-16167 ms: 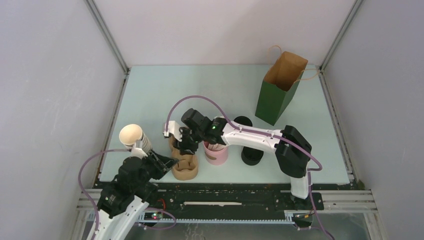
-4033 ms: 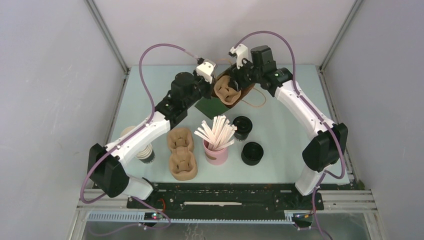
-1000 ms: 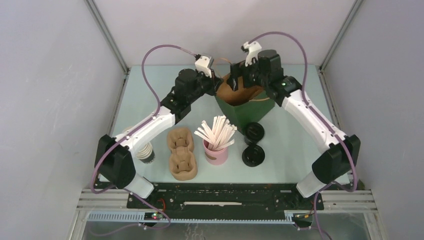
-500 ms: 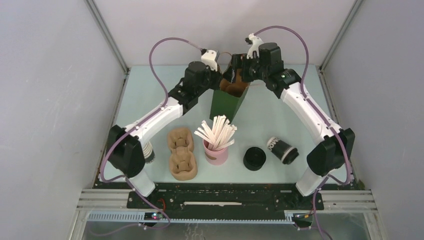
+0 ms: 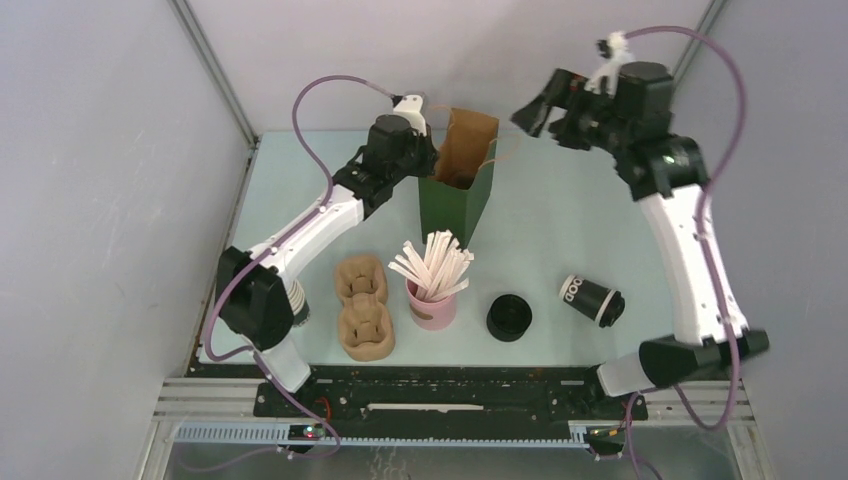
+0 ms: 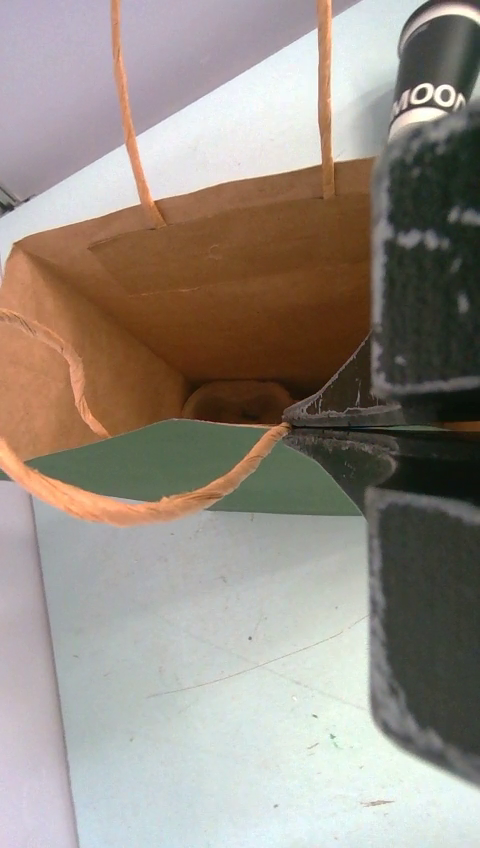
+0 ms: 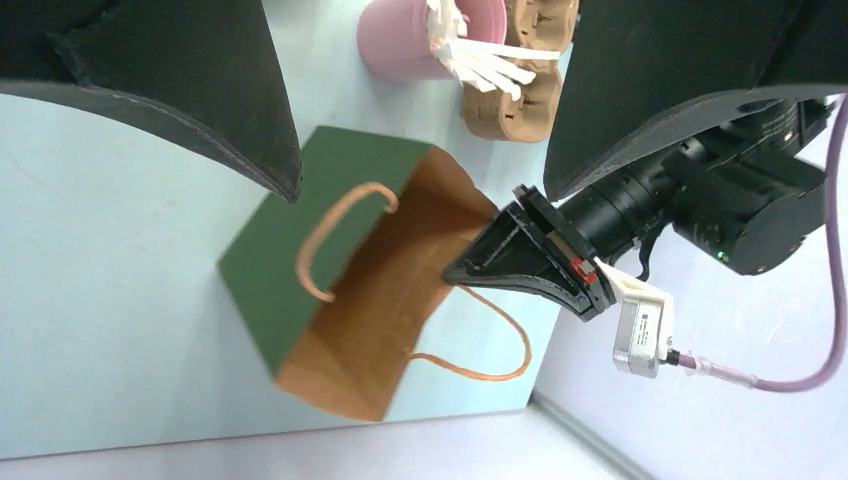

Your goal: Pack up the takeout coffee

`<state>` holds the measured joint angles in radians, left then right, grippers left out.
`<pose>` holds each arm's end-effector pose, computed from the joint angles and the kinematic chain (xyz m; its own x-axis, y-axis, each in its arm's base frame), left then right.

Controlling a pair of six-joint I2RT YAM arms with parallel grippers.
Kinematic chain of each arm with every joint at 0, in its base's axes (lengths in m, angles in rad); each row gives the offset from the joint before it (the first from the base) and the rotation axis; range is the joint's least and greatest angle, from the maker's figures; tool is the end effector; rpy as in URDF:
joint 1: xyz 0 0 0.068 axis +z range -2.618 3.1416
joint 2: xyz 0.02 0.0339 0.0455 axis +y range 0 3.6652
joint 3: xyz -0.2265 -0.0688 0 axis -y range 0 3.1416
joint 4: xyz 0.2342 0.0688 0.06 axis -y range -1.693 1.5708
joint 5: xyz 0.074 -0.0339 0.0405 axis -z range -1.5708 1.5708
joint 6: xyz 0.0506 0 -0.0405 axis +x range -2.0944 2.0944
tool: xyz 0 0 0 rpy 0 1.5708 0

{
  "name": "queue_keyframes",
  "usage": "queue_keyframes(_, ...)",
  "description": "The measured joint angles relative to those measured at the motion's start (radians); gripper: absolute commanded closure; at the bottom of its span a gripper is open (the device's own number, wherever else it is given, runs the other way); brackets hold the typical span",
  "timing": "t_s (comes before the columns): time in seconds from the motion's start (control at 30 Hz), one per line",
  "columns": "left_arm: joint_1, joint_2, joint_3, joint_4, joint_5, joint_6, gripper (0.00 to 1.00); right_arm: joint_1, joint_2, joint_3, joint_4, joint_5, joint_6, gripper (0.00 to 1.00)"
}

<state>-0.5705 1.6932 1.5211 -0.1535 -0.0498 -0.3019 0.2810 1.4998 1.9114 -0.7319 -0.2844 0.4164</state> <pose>0.3436 -0.2175 0.3175 -0.4056 -0.0926 -0.9093 0.3970 0.8783 -0.2665 0.2948 0.0999 0.4495 -0.4878 0.2633 -0.8323 -0.3551 0.8112 0.4647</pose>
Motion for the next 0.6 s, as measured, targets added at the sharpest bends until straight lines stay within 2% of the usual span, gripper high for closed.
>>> queue_keyframes(0.13,0.0,0.002,0.021,-0.05,0.0,-0.005,1.0,-0.128,-0.167,-0.082,-0.082,0.048,0.045,0.0)
queue_keyframes(0.23,0.001,0.002,0.027,-0.069,0.0,-0.006,1.0,-0.312,-0.298,-0.258,-0.135,0.033,0.106,0.0)
queue_keyframes(0.3,0.001,0.001,0.027,-0.07,0.001,-0.006,1.0,-0.411,-0.33,-0.348,-0.196,0.012,0.131,0.0)
queue_keyframes(0.37,0.002,-0.001,0.027,-0.073,0.003,-0.005,1.0,-0.397,-0.277,-0.344,-0.251,-0.015,0.14,0.0)
queue_keyframes(0.53,0.002,-0.005,0.027,-0.08,0.009,-0.005,1.0,-0.258,-0.031,-0.188,-0.304,-0.034,0.201,0.0)
queue_keyframes(0.6,0.002,-0.005,0.027,-0.082,0.016,-0.006,1.0,-0.255,-0.003,-0.215,-0.329,-0.035,0.233,0.0)
